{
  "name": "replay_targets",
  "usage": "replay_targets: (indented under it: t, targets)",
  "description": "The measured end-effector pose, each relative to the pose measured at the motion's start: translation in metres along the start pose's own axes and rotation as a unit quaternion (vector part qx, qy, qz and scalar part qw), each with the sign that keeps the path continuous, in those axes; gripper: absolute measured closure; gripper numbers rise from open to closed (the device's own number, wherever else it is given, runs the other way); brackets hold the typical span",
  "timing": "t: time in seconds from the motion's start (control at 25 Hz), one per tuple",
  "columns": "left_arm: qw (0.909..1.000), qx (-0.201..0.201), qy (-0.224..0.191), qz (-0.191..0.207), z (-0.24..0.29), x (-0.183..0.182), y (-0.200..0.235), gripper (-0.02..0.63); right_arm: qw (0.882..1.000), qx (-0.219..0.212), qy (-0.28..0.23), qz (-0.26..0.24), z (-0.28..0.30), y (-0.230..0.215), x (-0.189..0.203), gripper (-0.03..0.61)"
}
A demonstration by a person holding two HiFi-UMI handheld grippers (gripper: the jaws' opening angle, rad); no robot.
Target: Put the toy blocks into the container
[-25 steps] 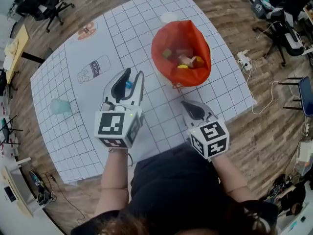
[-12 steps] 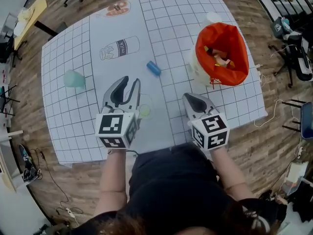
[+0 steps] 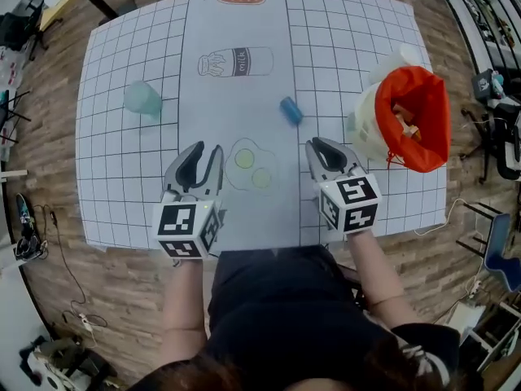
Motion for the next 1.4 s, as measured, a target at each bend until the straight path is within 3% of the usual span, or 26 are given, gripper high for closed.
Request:
replay_targets:
  t: [0.64,1.16,1.4]
  targets:
    - [0.9951,-0.060,0.037,-0.069,-0.011,0.053,0.044,0.474,0.998,0.021,0.041,-0.049,0.085,-0.018,0.005,0.451]
    - [0.9927,-0.078,0.048,-0.079,-0.016,0.066,0.056,0.477,0.992,0.044,0.076,-0.091,0.112,-0.023,0.016,0.420]
    - [0.9934,-0.070,0.049,-0.076,-0.017,0.067,0.052,0.479,0.994,0.029,0.069,-0.084,0.106,-0.018,0.011,0.422]
Point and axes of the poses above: the fingertips, and each gripper's own axes: z forward along the fingers, y to its left, x out of its underside, the point moved 3 cm from there along -z, backward along the fingers, and after that the axes turned 2 degrees about z, right-handed, at the moved point
